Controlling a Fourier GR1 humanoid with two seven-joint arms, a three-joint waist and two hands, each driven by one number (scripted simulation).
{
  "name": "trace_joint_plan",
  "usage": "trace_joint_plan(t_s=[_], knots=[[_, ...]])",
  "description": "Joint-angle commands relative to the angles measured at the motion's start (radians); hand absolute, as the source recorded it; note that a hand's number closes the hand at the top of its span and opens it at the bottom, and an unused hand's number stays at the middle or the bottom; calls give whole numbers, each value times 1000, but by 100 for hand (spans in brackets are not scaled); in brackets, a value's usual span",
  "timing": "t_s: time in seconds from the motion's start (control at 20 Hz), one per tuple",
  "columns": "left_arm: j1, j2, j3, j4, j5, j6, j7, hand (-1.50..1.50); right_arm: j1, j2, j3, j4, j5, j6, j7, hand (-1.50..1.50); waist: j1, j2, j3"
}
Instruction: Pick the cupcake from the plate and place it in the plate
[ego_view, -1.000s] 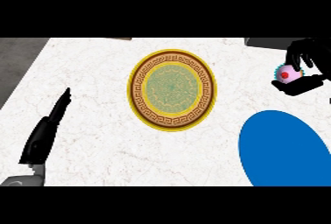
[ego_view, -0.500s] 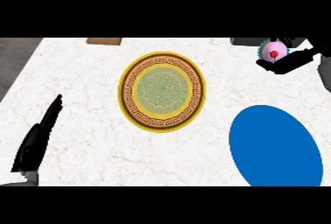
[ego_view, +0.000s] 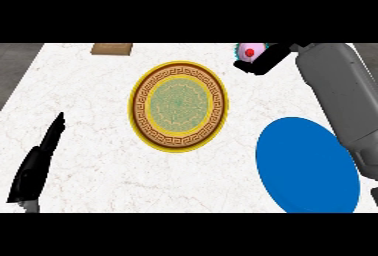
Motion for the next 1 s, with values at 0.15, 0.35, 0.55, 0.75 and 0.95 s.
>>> trace_joint_plan(t_s=[0.15,0.35,0.55,0.75,0.95], knots=[[58,-30,-7,-34,-18,18,-34,0,-76,189,26,68,41,-39,147,150,-5,-2,0],[-24,3,27,17,2,-12,-1,0,-134,268,78,142,103,-37,189,150,-5,1,-1],[54,25,50,-31,25,-47,-30,0,-108,327,103,196,146,-69,178,150,1,1,0],[44,11,42,-14,9,-43,-37,0,-61,354,176,201,117,-82,187,150,-1,-1,0],[-12,-19,-17,-46,-31,-25,19,0,-54,356,154,284,-54,-66,276,150,44,10,0]])
